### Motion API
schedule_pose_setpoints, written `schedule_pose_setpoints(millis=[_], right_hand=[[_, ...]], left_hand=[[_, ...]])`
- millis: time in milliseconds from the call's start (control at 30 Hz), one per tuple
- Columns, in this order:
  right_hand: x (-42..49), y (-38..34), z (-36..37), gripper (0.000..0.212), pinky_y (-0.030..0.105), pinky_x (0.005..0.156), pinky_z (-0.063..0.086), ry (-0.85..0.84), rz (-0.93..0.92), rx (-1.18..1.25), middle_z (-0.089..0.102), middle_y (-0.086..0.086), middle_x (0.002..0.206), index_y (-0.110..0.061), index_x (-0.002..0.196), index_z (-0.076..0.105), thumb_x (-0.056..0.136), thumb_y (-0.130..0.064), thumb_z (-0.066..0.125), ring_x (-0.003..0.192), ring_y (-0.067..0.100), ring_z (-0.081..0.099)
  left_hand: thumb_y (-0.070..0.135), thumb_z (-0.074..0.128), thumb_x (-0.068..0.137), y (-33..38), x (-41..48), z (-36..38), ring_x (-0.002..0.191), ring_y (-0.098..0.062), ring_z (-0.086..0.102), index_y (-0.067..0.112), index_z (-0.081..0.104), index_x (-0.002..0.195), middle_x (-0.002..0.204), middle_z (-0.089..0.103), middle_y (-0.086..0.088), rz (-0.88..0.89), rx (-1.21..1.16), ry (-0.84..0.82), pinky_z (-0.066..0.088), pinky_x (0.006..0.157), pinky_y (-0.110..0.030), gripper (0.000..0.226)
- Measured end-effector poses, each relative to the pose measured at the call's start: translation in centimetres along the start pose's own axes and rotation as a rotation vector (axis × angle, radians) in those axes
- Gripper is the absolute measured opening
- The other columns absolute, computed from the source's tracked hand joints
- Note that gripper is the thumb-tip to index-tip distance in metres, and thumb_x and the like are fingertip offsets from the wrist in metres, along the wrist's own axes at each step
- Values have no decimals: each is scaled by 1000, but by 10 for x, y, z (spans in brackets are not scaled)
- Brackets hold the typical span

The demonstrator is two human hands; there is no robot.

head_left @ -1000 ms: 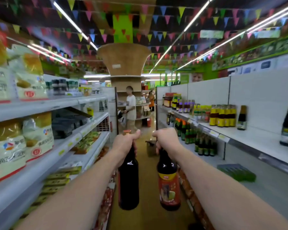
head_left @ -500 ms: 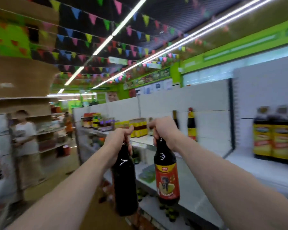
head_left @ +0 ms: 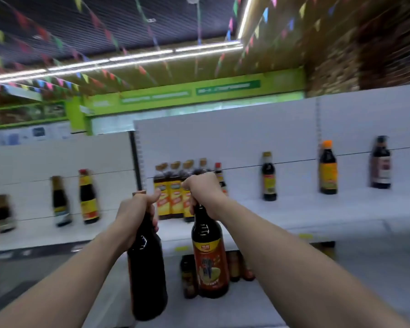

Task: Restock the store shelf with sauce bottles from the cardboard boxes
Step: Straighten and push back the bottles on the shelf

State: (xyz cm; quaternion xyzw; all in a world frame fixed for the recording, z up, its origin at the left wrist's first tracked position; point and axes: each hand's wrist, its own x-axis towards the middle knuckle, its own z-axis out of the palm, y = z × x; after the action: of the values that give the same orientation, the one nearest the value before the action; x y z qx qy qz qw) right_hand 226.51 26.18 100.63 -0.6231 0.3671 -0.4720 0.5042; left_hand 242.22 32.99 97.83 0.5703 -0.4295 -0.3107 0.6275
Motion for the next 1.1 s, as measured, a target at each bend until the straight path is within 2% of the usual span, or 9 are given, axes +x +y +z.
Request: schedule_pose_setpoints(millis=[100, 200, 400, 500, 567, 833, 933, 1033, 1100], right_hand=[[10, 4, -73, 12, 35, 52, 42, 96, 1, -13, 49, 12, 48, -4, 73, 58, 75, -12, 67, 46, 27, 51], [7, 5, -131, 8, 26, 46, 42, 131, 9, -14, 47, 10, 52, -3, 82, 60, 86, -9, 64, 42, 23, 46], [23, 10, -282, 9, 33, 48, 43, 316, 9, -55, 43, 9, 44, 0, 85, 60, 86, -8, 63, 36, 22, 42], [31, 9, -335, 12, 29, 45, 42, 368, -8, -55, 40, 7, 43, -6, 81, 52, 87, -8, 62, 35, 21, 40], [37, 8, -361, 13, 30, 45, 43, 399, -11, -51, 41, 7, 42, -8, 81, 50, 83, -8, 63, 34, 22, 42], [58, 11, -430, 23, 29, 47, 43, 456, -13, -60, 41, 10, 47, -8, 68, 48, 87, -8, 62, 40, 23, 45], [65, 13, -448, 21, 34, 53, 44, 492, -2, -51, 42, 10, 47, -7, 70, 48, 86, -8, 61, 40, 24, 46], [68, 12, -474, 18, 28, 47, 44, 563, 8, -37, 40, 7, 46, -7, 77, 47, 88, -8, 62, 41, 22, 42], [68, 10, -498, 13, 27, 44, 43, 623, -2, -35, 40, 8, 50, -6, 83, 49, 87, -7, 61, 42, 22, 42]], left_hand=[[30, 71, 92, 4, 12, 72, 44, -27, 45, 11, 45, 60, 55, 39, -12, -1, -47, -100, 43, 45, -32, 45], [28, 67, 95, 6, 20, 135, 52, -29, 49, 9, 47, 63, 58, 42, -16, 15, -67, -167, 44, 44, -29, 42], [29, 66, 96, 9, 27, 296, 43, -25, 44, 13, 44, 58, 51, 38, -10, -18, -152, -293, 41, 49, -31, 46], [25, 68, 94, 15, 30, 352, 41, -25, 44, 11, 47, 64, 50, 40, -9, 10, -176, -319, 43, 51, -34, 39], [24, 69, 94, 19, 33, 382, 42, -25, 44, 11, 46, 72, 53, 40, -8, 15, -184, -345, 43, 50, -35, 33], [31, 71, 93, 27, 60, 461, 45, -26, 47, 13, 47, 66, 59, 44, -12, -23, -146, -450, 45, 43, -30, 41], [30, 71, 94, 29, 73, 488, 45, -26, 47, 12, 48, 65, 57, 44, -12, 12, -165, -500, 46, 46, -30, 41], [30, 71, 93, 34, 81, 523, 45, -27, 49, 11, 48, 65, 56, 47, -12, 33, -163, -577, 48, 51, -34, 41], [30, 71, 93, 38, 85, 551, 45, -26, 48, 11, 47, 69, 60, 46, -13, 29, -175, -629, 47, 46, -31, 38]])
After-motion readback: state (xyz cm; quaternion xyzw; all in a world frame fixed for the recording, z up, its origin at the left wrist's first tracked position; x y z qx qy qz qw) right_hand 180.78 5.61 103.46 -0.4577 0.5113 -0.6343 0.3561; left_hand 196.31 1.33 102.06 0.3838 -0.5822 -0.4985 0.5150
